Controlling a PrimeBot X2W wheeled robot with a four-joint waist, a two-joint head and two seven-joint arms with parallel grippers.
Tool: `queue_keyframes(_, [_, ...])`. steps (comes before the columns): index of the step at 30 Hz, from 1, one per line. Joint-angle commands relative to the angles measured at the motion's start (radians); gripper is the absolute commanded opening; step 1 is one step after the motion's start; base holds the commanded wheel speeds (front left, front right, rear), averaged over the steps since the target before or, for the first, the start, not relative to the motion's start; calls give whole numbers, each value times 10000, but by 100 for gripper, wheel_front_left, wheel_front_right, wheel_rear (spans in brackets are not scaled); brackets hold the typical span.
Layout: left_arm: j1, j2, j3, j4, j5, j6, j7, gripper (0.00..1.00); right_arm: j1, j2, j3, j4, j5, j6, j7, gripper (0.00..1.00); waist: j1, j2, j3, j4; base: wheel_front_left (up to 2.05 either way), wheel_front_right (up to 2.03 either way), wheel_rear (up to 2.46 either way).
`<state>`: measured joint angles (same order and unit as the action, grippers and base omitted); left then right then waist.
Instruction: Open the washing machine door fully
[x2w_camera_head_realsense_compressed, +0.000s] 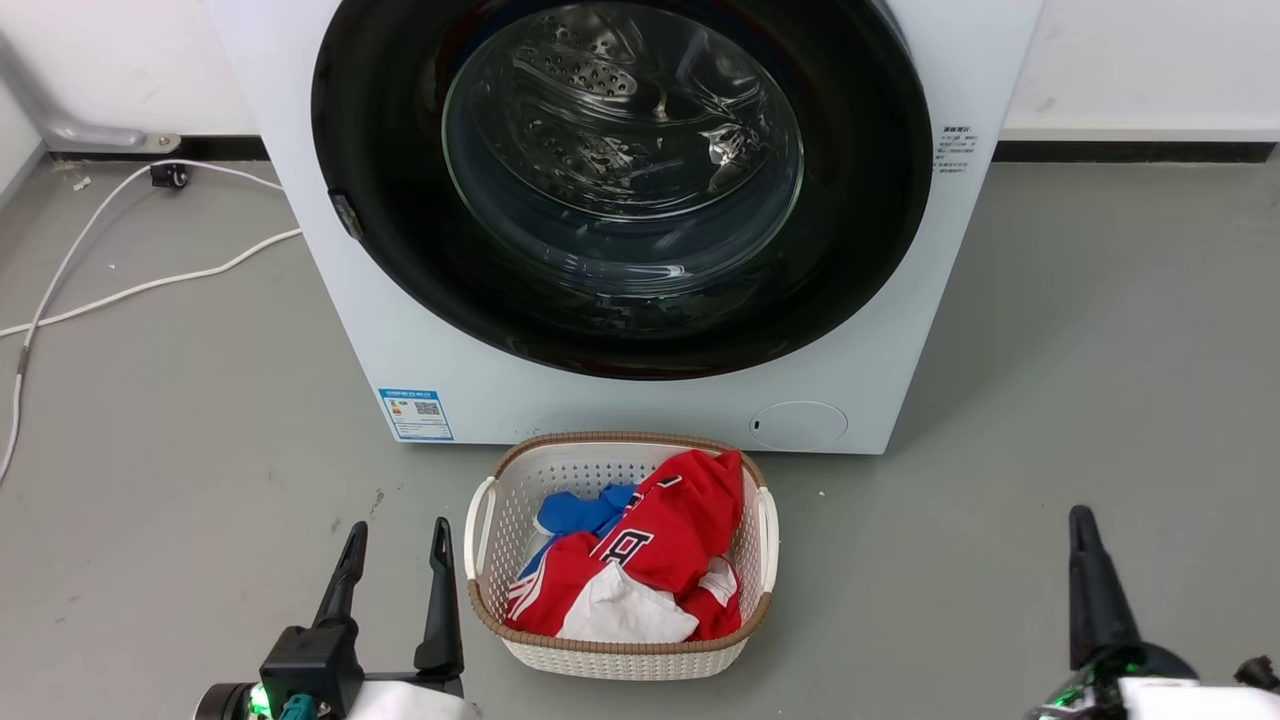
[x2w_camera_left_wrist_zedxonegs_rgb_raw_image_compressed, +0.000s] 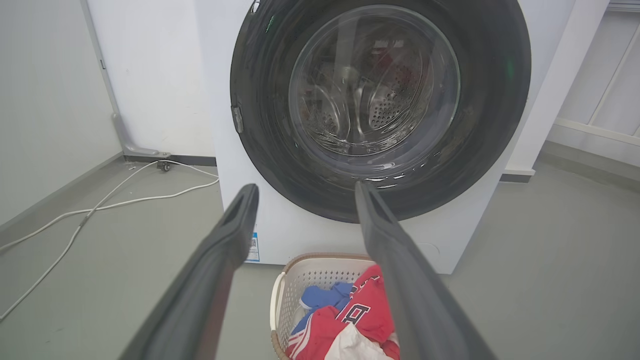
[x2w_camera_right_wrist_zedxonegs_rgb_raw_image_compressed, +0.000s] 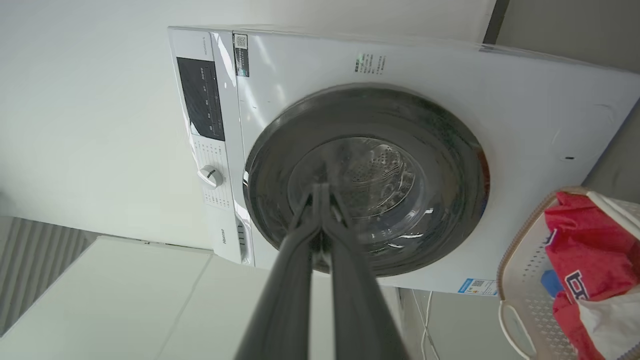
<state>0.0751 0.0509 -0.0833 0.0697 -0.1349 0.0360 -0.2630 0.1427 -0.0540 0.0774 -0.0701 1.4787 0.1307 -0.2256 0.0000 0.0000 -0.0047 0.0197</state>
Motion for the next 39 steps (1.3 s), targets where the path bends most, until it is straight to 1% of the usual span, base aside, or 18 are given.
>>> queue_keyframes(1, [83,-6,20,-17,1,35,-28,100,103,-97,-96,-173,440,1,170,0,0,0,6,-11,0,0,0])
queue_keyframes(5, [80,-4,28,-27,-16,44,-28,100,271,-91,-524,-563,1875,2,1031,0,0,0,24,-15,0,0,0])
queue_keyframes(10, [77,-4,31,-54,32,59,-28,100,433,-28,-1065,-674,2600,2,1931,0,0,0,51,5,0,0,0])
queue_keyframes(13, [84,-4,42,-82,68,84,-28,100,471,10,-1249,-612,2613,2,2290,0,0,0,77,13,0,0,0])
queue_keyframes(16, [84,-4,29,-108,94,81,-28,100,477,27,-1311,-484,2360,2,2454,0,0,0,106,31,0,0,0])
queue_keyframes(21, [58,-4,-1,-152,177,128,-28,100,386,41,-1433,-339,2236,2,2455,0,0,0,166,76,0,0,0])
queue_keyframes(24, [-83,-4,-27,-187,272,167,-28,100,178,44,-1707,-152,2319,2,2358,0,0,0,272,175,0,0,0])
queue_keyframes(27, [-280,-4,-33,-264,387,191,-28,100,-354,38,-2200,160,2241,2,2456,0,0,0,483,258,0,0,0])
queue_keyframes(32, [-627,-6,24,-416,578,244,-28,100,-1854,-345,-3238,760,2285,2,2704,0,0,0,1063,342,0,0,0])
queue_keyframes(37, [-1105,-4,-18,-631,735,316,-28,100,-3783,-1020,-4072,1655,2276,2,3001,0,0,0,1939,466,0,0,0])
queue_keyframes(39, [-1330,-6,-23,-735,813,344,-28,100,-4585,-1333,-4212,2017,2195,2,3208,0,0,0,2345,508,0,0,0])
